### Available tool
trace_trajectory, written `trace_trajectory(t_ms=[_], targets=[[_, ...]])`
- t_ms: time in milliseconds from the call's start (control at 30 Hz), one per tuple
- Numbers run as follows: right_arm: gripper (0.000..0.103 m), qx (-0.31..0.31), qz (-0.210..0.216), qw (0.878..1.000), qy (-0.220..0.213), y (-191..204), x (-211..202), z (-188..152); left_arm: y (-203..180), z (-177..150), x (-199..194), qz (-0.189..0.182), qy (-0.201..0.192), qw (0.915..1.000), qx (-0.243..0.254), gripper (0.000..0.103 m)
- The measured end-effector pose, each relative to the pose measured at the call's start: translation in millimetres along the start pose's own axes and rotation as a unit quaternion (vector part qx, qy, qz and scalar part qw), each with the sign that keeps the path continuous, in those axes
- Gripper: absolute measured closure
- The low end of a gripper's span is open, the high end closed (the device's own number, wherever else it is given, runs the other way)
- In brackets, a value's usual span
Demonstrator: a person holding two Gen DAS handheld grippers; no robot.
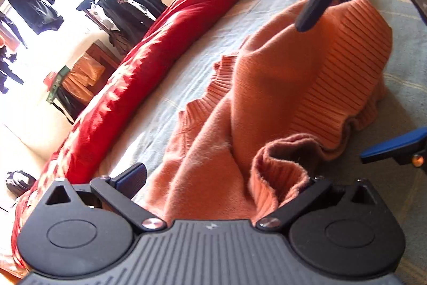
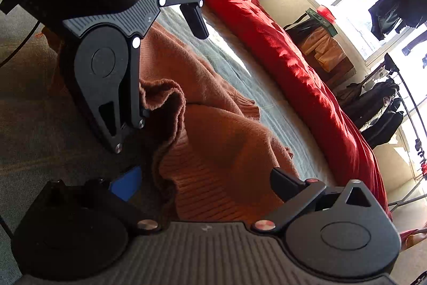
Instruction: Fold clothes
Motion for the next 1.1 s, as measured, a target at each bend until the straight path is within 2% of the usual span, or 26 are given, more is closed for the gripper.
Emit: trace_trajectory(t_ms=[100,267,400,633,800,833,900,1000,1100], targets=[[0.000,0.004,0.004,1.000,0.006,1.8,-0.7,-5.1,6.3,-2.8,0.0,0.013,0.001,0.9999,0.006,0.000],[0.000,-0.002,0.015,1.000,-0.013,14.2,-0.1,-3.7,13.3,-3.6,-10.1,0.041,-0.007,0.9991,0.005,0.000],[0.000,-0.010,-0.004,0.999,-0.042,22.8,11.7,5.7,21.1,-6.8,-15.6,0.048,-0.007,0.9987,-0.011,0.000],[0.000,-0.034,-0.113,0.992,-0.041,10.5,19.9,1.1,25.5,-13.8,-19.0,0.038,-0.017,0.9989,-0.020,0.000],[0.000,-0.051,-0.191,0.979,-0.040,1.4,24.6,-2.5,15.9,-18.2,-19.2,0.003,-0.030,0.9994,-0.013,0.000],[0.000,-0.055,-0.207,0.976,-0.039,-0.4,25.4,-3.2,11.6,-17.5,-19.0,-0.006,-0.035,0.9993,-0.008,0.000],[0.000,-0.066,-0.207,0.975,-0.047,1.5,24.6,-4.4,0.8,-14.3,-18.1,-0.017,-0.046,0.9987,0.017,0.000],[0.000,-0.139,-0.174,0.972,-0.074,21.9,31.2,-11.4,-16.4,-10.1,-13.8,-0.025,-0.065,0.9949,0.073,0.000],[0.000,-0.206,-0.149,0.962,-0.100,35.8,32.3,-22.4,-32.8,-13.9,-10.9,-0.020,-0.078,0.9848,0.154,0.000]])
Point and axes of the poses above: each gripper's, at about its wrist camera, not at the fingertips, and x roughly the way its jaws point, y to its left, z to its top, the point moved 3 cm from there along x, roughly the way its jaws point, and after that the axes turned 14 degrees about x, right-handed, at the moved point
